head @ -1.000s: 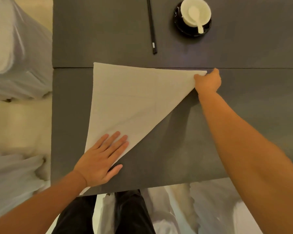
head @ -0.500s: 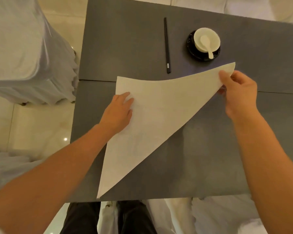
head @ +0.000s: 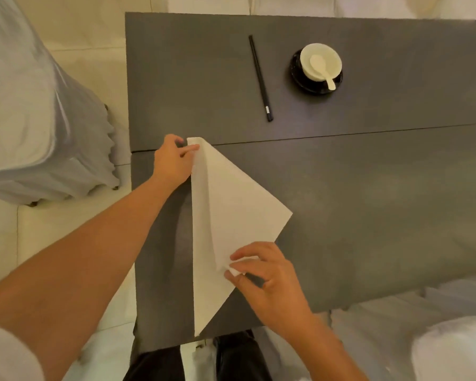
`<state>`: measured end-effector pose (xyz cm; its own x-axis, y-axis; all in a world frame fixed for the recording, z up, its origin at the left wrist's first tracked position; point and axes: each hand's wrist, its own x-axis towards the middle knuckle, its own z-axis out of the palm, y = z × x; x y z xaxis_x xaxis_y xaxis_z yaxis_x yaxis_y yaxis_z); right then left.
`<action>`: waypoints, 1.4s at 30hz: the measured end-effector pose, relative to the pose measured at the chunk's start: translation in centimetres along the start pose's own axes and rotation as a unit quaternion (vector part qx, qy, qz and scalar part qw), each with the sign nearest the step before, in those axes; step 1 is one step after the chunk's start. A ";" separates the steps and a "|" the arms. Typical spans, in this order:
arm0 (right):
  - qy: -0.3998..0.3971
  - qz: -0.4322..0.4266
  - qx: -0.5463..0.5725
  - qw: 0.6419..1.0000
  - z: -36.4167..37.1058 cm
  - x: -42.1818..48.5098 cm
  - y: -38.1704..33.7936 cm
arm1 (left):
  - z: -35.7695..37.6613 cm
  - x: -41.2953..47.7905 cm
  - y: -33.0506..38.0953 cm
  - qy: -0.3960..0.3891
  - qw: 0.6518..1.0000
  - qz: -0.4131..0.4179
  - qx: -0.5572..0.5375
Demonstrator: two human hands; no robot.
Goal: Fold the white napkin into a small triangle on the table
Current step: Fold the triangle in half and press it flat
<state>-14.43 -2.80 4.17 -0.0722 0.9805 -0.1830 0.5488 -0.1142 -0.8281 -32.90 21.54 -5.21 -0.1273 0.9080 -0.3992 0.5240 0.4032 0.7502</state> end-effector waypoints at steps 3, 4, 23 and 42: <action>0.023 0.041 -0.012 0.999 3.4 -2.1 0.9 | -0.5 1.6 0.0 -0.010 0.999 -0.023 -0.027; 0.034 0.054 -0.023 0.998 4.4 -2.6 1.2 | -0.8 2.0 0.1 -0.019 0.998 -0.034 -0.041; 0.204 0.331 -0.100 0.916 16.5 -7.6 -2.6 | -2.1 5.1 1.7 -0.111 0.983 -0.094 -0.115; 0.320 0.472 0.073 0.818 20.1 -7.8 -3.5 | -2.2 3.0 2.0 -0.105 0.993 -0.010 -0.054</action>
<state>-32.48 -13.22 -2.15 0.8029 0.3220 -0.5016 0.0004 -0.8418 -0.5399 -34.04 25.36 -3.75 0.0476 0.8604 -0.5074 0.4279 0.4414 0.7887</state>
